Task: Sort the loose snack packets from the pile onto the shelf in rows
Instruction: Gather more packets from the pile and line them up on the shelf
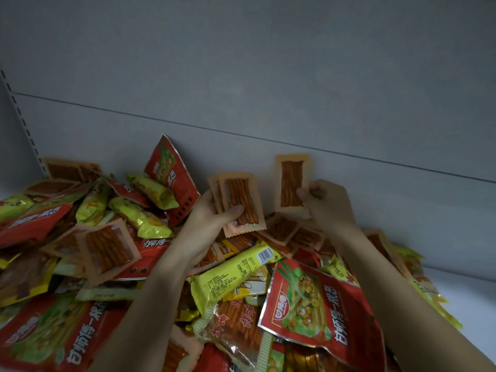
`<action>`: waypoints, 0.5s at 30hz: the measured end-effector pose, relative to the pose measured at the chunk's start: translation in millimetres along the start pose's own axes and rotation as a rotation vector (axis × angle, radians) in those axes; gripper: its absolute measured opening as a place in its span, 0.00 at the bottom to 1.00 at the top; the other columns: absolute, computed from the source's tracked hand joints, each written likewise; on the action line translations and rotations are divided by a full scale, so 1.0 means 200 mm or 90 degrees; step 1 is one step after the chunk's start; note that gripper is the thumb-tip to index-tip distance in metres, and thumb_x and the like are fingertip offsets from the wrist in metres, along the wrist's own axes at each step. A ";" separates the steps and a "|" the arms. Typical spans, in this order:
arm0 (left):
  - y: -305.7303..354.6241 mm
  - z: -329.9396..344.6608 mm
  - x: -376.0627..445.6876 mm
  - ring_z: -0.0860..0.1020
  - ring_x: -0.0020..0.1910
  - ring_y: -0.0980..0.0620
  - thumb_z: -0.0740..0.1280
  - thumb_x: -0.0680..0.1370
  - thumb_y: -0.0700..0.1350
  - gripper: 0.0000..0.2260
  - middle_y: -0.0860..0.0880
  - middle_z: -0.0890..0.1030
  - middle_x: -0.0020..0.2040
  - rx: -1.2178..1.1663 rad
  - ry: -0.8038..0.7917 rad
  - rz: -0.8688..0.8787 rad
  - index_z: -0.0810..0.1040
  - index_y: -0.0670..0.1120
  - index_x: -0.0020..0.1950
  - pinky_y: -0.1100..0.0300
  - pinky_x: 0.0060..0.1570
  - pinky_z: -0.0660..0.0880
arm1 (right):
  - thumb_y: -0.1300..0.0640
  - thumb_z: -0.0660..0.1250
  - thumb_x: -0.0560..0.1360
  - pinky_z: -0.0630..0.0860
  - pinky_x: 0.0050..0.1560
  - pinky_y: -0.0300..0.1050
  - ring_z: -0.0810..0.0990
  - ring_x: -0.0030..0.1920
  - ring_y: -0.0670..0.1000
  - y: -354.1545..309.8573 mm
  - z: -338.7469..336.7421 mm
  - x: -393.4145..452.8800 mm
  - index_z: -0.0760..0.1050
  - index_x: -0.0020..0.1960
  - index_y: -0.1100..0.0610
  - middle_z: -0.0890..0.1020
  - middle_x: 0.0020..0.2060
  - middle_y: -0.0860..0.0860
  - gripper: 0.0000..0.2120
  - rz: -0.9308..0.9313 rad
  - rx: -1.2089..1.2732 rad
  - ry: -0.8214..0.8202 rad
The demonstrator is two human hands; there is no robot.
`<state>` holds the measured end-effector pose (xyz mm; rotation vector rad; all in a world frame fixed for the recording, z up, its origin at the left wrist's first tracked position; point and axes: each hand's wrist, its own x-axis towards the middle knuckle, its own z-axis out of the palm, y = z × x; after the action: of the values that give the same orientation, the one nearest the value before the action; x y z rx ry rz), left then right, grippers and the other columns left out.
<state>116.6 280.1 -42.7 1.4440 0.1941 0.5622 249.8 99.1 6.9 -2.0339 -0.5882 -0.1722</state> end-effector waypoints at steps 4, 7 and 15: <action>0.04 0.08 -0.01 0.83 0.54 0.42 0.71 0.77 0.35 0.11 0.44 0.85 0.52 0.022 0.012 0.001 0.79 0.45 0.58 0.42 0.62 0.76 | 0.60 0.65 0.80 0.68 0.24 0.34 0.71 0.23 0.43 -0.01 -0.15 -0.13 0.79 0.43 0.60 0.73 0.21 0.44 0.09 0.113 0.241 -0.098; 0.12 0.17 -0.02 0.79 0.43 0.41 0.70 0.78 0.33 0.08 0.37 0.82 0.45 0.054 -0.024 0.006 0.79 0.45 0.52 0.44 0.51 0.77 | 0.61 0.65 0.81 0.66 0.22 0.34 0.68 0.23 0.45 0.01 -0.24 -0.18 0.78 0.43 0.61 0.70 0.23 0.48 0.09 0.133 0.303 -0.116; 0.24 0.45 -0.07 0.85 0.53 0.42 0.68 0.79 0.35 0.12 0.43 0.85 0.55 -0.089 -0.132 -0.077 0.77 0.47 0.60 0.43 0.50 0.83 | 0.60 0.69 0.78 0.65 0.27 0.44 0.69 0.29 0.54 0.07 -0.34 -0.24 0.77 0.52 0.61 0.74 0.30 0.57 0.05 0.091 0.300 -0.115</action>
<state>133.6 194.5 13.8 1.3341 0.0763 0.3185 222.1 20.2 14.4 -1.6311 -0.5325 0.2207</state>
